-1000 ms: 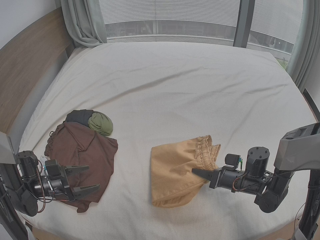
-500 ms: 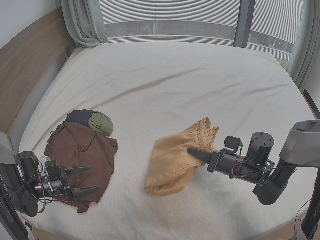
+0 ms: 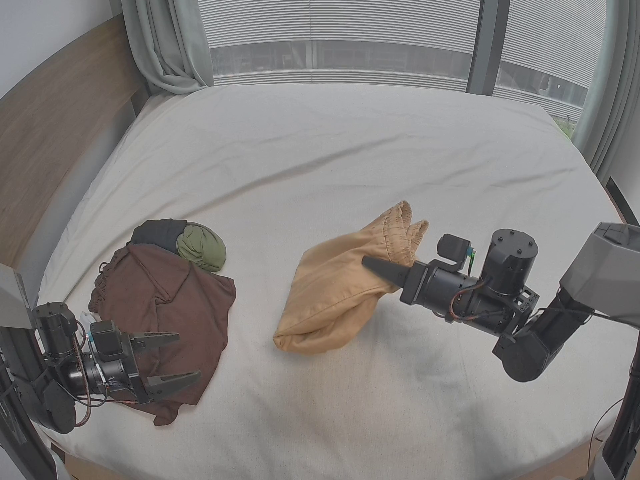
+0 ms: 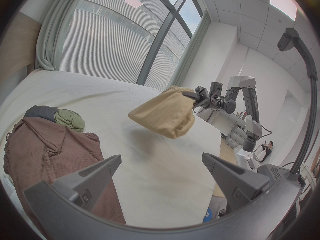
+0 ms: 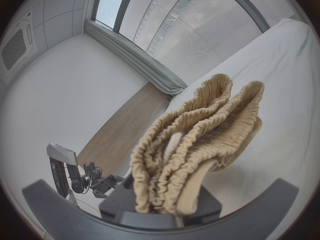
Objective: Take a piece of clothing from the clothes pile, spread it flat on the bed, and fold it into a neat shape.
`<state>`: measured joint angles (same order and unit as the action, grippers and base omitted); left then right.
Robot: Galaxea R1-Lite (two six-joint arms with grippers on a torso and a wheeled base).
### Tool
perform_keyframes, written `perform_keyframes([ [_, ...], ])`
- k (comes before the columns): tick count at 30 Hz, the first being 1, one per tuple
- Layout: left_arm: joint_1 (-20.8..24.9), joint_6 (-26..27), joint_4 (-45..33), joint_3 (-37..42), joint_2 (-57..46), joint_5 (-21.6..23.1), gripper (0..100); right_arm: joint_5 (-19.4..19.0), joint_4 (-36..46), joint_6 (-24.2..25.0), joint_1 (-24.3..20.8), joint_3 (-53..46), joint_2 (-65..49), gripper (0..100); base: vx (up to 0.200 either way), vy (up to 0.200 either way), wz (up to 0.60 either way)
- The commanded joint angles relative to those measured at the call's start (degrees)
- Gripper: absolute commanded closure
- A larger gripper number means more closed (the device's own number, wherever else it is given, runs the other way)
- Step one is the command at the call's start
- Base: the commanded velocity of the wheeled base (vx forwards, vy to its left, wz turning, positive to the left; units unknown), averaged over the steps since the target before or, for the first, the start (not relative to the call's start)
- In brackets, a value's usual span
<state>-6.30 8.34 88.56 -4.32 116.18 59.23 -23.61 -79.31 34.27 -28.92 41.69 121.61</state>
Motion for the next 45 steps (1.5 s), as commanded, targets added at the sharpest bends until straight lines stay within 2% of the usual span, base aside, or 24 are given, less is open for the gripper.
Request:
perform_keyframes([
  [1,0.0,0.0,0.0,0.0,0.0,0.0,0,0.1,4.2,0.3,0.5,6.9,-0.1,100,0.0,0.0,0.0],
  [6,0.0,0.0,0.0,-0.1,-0.1,0.4,0,0.1,11.0,0.3,1.6,15.1,2.4,100,0.0,0.0,0.0],
  [12,0.0,-0.1,0.0,0.0,-0.2,0.5,0,0.1,15.2,0.3,2.2,21.6,5.7,100,0.0,0.0,0.0],
  [32,0.0,-0.1,0.0,-0.1,-0.2,0.5,0,0.1,16.9,0.2,4.7,26.2,13.3,100,0.0,0.0,0.0],
  [45,0.0,-0.3,0.0,-0.2,-0.1,1.3,0,0.1,23.1,0.2,4.5,36.1,13.8,100,0.0,0.0,0.0],
])
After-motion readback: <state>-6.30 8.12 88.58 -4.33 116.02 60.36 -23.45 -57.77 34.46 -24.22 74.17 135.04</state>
